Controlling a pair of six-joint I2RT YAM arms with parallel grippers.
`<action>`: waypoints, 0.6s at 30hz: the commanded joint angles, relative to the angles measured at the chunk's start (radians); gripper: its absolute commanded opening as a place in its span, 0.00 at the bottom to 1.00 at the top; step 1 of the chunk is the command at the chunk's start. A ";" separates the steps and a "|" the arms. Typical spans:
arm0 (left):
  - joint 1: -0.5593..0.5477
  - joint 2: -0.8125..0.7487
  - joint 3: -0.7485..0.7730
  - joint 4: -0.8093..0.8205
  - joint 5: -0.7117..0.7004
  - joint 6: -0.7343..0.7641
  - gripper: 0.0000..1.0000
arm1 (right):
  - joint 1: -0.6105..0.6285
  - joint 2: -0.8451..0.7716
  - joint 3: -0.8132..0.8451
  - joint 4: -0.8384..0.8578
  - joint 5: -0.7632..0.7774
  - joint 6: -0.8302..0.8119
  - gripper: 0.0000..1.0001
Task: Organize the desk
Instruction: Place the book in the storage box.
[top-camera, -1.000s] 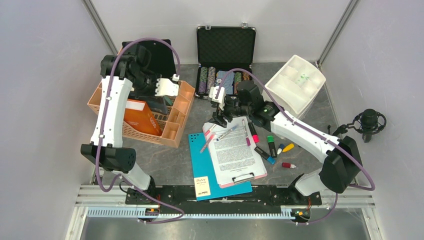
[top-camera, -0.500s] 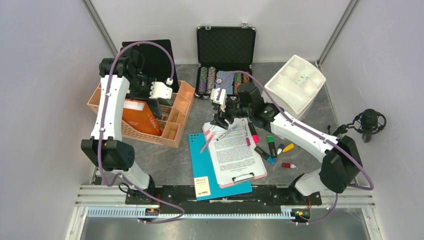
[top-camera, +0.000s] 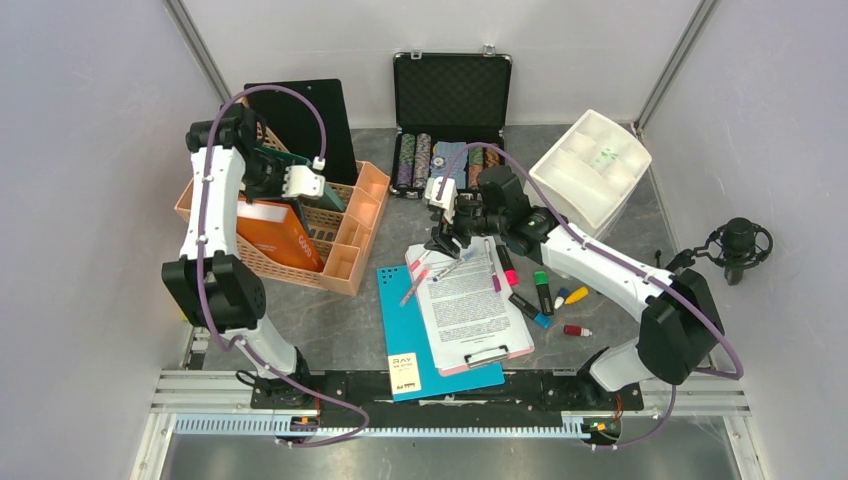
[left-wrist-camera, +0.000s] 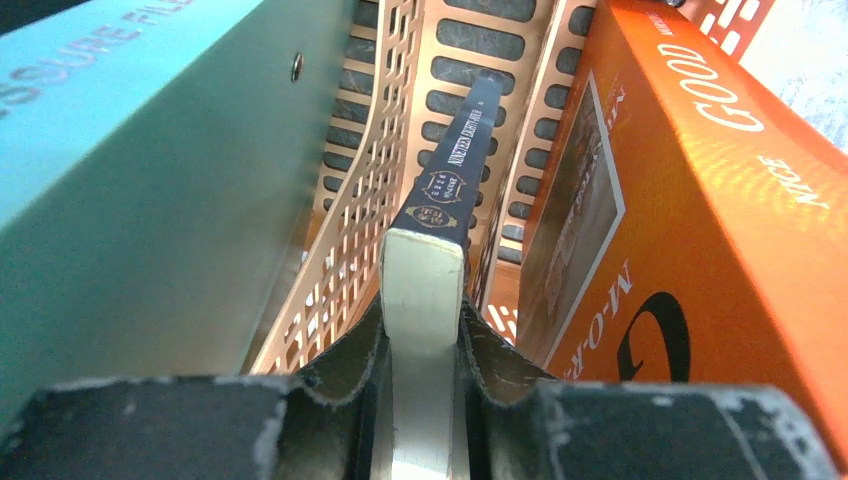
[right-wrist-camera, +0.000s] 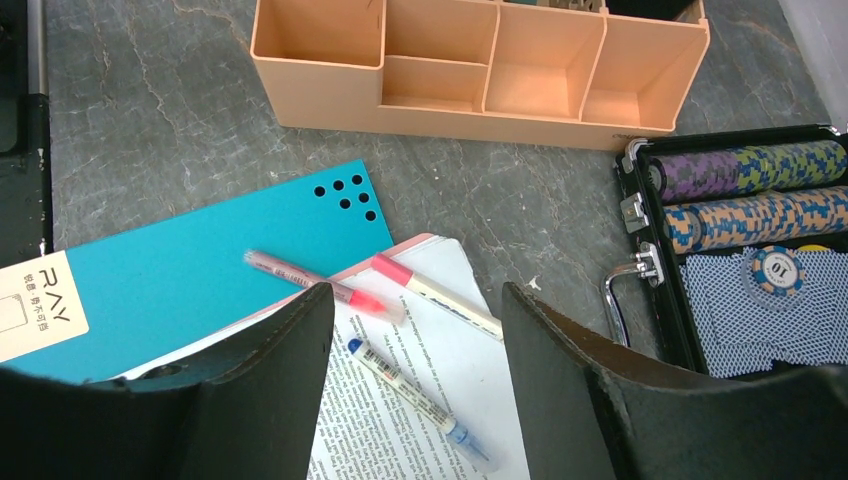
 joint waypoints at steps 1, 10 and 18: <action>0.030 -0.005 -0.005 0.015 0.051 0.055 0.02 | -0.006 0.014 0.005 0.039 -0.023 0.004 0.68; 0.060 0.022 -0.028 0.058 0.070 0.061 0.09 | -0.010 0.023 0.000 0.037 -0.022 0.005 0.68; 0.063 0.032 -0.046 0.079 0.041 0.050 0.23 | -0.014 0.025 -0.012 0.037 -0.019 0.006 0.68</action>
